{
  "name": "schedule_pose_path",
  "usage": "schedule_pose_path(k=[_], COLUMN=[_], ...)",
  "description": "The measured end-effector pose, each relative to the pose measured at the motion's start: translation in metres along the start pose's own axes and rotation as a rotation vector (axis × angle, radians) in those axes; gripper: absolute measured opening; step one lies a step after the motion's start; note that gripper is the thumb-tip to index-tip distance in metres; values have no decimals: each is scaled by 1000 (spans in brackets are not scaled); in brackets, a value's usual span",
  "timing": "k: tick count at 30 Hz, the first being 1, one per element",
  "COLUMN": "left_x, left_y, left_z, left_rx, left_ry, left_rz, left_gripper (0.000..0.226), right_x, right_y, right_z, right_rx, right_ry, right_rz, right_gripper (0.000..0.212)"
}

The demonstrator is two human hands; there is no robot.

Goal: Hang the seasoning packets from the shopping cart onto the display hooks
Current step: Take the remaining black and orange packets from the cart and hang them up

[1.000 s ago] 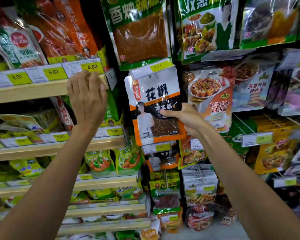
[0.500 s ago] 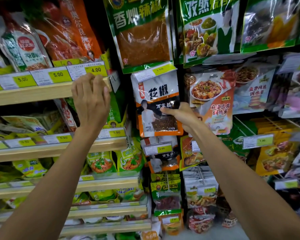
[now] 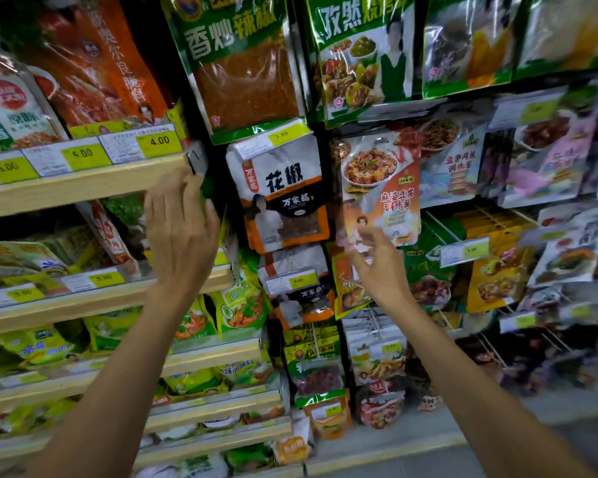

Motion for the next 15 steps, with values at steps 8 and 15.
schedule_pose_path(k=[8,15], left_x=[144,237], left_y=[195,418], left_z=[-18,7], left_rx=[857,1208], left_ry=[-730,-1118], left_rz=[548,1005], left_gripper=[24,26], right_x=[125,282], right_y=[138,253], right_z=[112,252], right_rx=[-41,83], right_ry=[145,308], right_rz=[-362,-679], right_gripper=[22,18])
Point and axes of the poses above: each hand's wrist, its own x-axis away from the middle knuckle, its own z-axis out of the back of the hand, y = z × x, the point moved 6 cm from there along -x, towards the middle knuckle, and after that the axes turned 4 degrees about -z, right-handed, at the moved point
